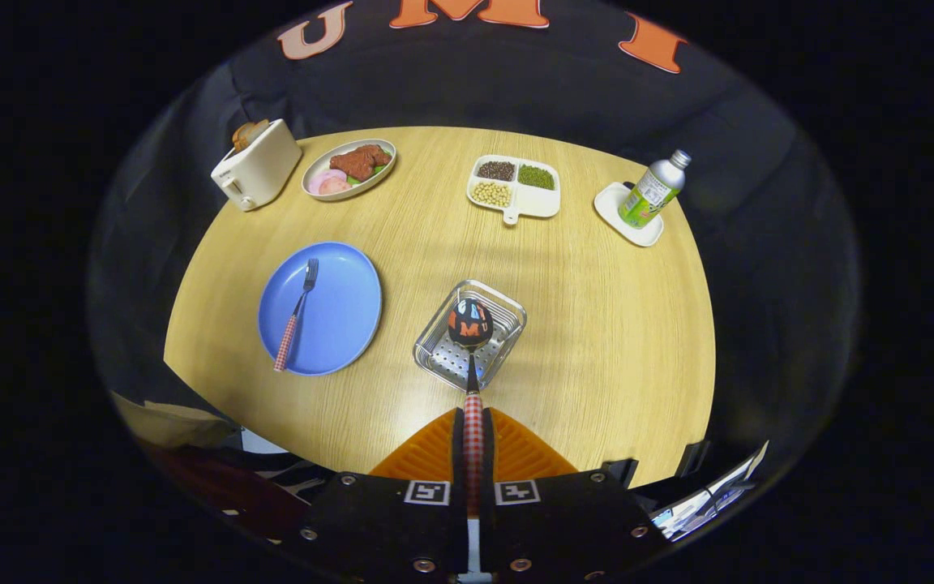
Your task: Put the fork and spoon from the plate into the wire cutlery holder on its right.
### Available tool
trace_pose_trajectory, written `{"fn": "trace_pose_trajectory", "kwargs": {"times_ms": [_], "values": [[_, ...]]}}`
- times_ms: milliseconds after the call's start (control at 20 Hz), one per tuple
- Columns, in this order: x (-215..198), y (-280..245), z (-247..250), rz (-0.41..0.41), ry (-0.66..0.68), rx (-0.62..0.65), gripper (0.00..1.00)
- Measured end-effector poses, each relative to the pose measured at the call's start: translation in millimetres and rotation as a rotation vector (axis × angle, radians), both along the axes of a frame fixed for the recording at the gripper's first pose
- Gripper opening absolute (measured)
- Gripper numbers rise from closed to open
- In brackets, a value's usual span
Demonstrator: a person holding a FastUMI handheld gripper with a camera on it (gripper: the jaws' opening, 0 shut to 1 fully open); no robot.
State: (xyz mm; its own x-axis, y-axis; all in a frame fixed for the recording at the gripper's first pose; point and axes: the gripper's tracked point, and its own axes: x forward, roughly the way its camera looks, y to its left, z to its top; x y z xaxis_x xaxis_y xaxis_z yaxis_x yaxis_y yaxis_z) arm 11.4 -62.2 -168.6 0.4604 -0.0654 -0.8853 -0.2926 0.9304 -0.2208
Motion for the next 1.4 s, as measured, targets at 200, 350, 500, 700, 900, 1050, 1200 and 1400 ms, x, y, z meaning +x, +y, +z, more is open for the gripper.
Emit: {"fn": "trace_pose_trajectory", "kwargs": {"times_ms": [200,350,500,700,900,1050,1200,1400], "values": [[2.5,-0.4,-18.9,0.002,0.071,-0.032,0.06],[9.3,1.4,-27.1,0.002,0.092,-0.049,0.06],[8.4,-0.4,-34.7,-0.017,0.131,-0.064,0.06],[12.8,-3.5,-40.1,-0.039,0.144,-0.085,0.06],[15.5,-1.1,-40.4,-0.051,0.131,-0.086,0.12],[15.6,-2.2,-30.3,-0.05,0.093,-0.097,0.16],[23.7,0.9,-5.8,-0.052,-0.022,-0.097,0.33],[30.4,31.8,22.6,-0.036,-0.22,-0.039,0.53]]}}
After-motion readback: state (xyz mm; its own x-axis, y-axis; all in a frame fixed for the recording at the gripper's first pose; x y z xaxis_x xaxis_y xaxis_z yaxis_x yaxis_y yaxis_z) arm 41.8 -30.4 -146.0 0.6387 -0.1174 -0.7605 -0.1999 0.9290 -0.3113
